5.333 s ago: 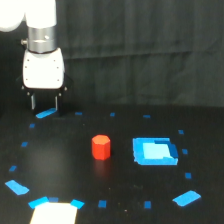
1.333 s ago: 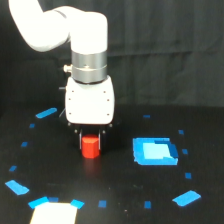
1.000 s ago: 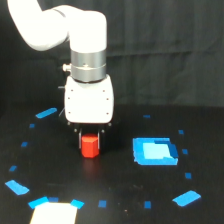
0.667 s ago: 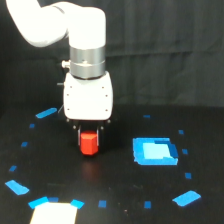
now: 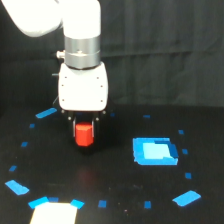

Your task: Pick up the red object from the table

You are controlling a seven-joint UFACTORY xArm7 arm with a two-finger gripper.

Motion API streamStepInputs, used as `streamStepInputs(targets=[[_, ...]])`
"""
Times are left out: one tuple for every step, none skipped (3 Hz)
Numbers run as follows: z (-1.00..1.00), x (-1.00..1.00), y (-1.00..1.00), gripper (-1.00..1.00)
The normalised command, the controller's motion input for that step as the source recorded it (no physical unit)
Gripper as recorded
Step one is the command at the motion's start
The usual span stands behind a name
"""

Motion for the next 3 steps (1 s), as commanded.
streamStepInputs(targets=[[1.0,0.99,0.24,-1.0],[1.0,1.0,-0.37,-0.99],[1.0,0.86,0.31,-1.0]])
